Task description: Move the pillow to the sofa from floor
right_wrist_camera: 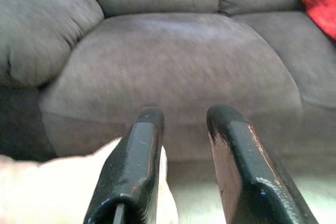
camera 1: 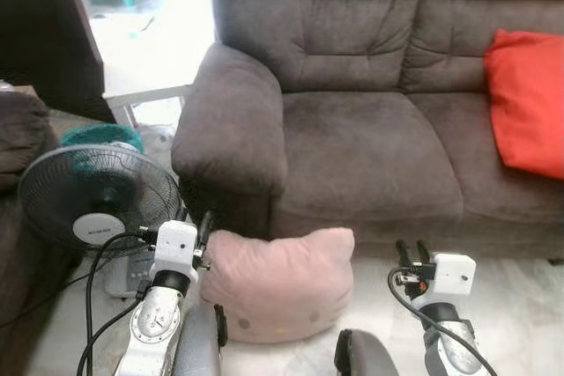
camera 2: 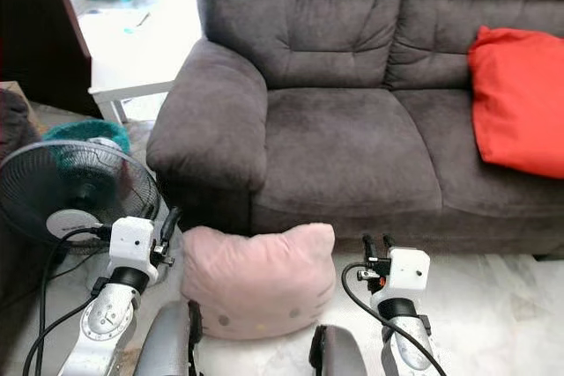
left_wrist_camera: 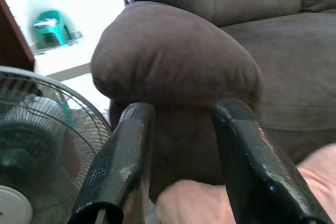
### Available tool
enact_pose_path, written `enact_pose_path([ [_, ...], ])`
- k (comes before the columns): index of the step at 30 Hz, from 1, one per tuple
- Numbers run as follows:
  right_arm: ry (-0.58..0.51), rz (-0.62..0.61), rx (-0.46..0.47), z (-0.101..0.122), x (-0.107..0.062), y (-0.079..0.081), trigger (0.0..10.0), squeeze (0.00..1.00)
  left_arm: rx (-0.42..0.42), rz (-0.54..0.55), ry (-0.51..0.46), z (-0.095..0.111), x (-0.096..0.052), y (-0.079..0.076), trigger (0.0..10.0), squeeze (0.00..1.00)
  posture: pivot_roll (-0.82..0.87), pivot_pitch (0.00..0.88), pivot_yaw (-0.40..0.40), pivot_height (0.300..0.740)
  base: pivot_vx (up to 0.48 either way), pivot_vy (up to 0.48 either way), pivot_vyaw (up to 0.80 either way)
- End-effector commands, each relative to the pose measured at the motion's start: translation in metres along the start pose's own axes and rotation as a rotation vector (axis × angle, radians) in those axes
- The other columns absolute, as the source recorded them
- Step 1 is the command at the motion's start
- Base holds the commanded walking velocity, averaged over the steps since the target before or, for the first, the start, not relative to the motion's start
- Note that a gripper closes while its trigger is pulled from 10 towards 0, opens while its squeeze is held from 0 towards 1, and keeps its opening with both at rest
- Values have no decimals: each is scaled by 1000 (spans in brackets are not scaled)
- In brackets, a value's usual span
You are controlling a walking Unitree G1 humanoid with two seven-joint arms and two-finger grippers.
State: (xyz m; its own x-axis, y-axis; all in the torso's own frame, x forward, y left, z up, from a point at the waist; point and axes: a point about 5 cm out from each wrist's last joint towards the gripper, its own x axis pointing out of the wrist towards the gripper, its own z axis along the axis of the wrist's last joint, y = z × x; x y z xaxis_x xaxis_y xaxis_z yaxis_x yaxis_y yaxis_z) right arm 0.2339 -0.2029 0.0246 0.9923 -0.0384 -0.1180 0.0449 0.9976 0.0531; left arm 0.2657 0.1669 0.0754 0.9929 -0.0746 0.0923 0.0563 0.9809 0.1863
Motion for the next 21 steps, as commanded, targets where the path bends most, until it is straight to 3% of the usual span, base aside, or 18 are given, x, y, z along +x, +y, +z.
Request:
enact_pose_path([
  [1, -1, -6, 1, 0, 0, -3, 10000, 0, -27, 7, 30, -4, 0, -1, 10000, 0, 41, 38, -45, 521, 0, 0, 0],
  [12, -10, 30, -38, 2, 1, -1, 10000, 0, -66, 40, 106, -16, -2, 3, 10000, 0, 44, 42, -48, 521, 0, 0, 0],
  [18, -15, 27, -54, 4, 2, -4, 10000, 0, -69, 44, 139, -23, -3, 5, 10000, 0, 42, 43, -47, 521, 0, 0, 800],
  [21, -11, 29, -48, 3, 1, -5, 10000, 0, -71, 42, 151, -25, -4, 4, 10000, 0, 42, 43, -47, 521, 0, 0, 283],
])
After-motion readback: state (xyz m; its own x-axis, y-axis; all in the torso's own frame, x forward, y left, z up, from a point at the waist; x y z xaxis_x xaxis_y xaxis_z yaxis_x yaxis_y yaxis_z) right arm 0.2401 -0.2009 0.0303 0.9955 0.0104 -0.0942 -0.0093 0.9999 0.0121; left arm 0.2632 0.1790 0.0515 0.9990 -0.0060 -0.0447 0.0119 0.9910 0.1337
